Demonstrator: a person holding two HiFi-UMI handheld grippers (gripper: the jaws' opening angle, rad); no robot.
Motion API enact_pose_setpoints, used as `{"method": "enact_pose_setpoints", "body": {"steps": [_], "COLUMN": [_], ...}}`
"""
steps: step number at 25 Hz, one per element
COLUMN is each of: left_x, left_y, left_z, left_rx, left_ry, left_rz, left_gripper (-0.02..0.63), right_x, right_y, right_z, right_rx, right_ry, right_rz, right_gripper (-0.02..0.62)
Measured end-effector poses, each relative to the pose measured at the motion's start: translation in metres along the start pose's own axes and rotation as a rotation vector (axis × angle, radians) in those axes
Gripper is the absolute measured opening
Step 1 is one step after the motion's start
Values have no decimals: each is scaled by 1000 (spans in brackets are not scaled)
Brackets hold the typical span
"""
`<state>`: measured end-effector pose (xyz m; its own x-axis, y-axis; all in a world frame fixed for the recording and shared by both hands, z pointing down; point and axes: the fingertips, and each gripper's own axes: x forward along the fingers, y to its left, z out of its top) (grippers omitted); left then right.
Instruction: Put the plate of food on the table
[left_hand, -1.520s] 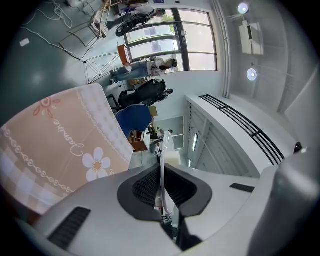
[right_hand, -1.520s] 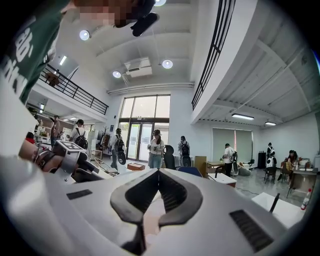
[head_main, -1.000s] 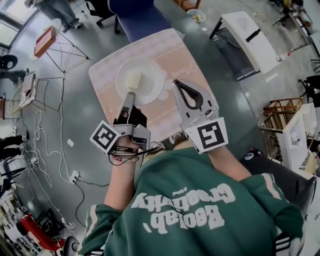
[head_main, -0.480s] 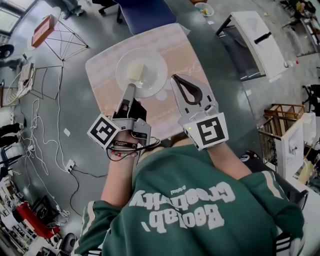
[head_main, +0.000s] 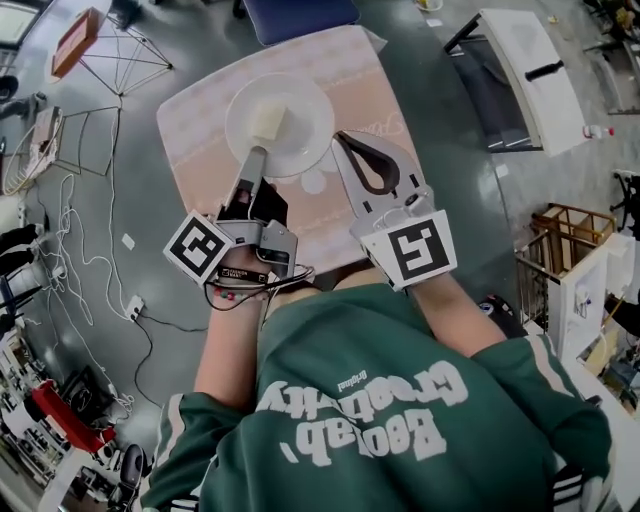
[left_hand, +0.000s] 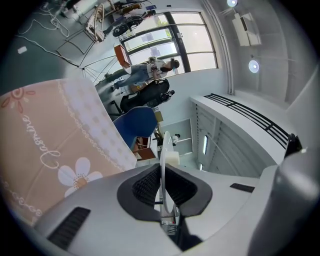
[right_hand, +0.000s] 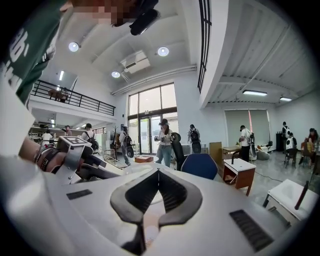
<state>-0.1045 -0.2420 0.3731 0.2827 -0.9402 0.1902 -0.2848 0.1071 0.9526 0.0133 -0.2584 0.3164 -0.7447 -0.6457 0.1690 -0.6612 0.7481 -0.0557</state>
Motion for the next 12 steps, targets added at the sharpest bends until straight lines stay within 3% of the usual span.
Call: {"method": "enact_pose_setpoints", "body": {"steps": [12], "left_x": [56], "left_y": [25], "left_z": [-14], "left_rx": [27], "left_ry": [-19], "left_rz": [54], "left_gripper": [28], "right_x": [33], "right_y": [-40], "right_z": [-32], "right_rx": [56], "right_ry": [11], "right_rz": [75], "right_gripper": [15]}}
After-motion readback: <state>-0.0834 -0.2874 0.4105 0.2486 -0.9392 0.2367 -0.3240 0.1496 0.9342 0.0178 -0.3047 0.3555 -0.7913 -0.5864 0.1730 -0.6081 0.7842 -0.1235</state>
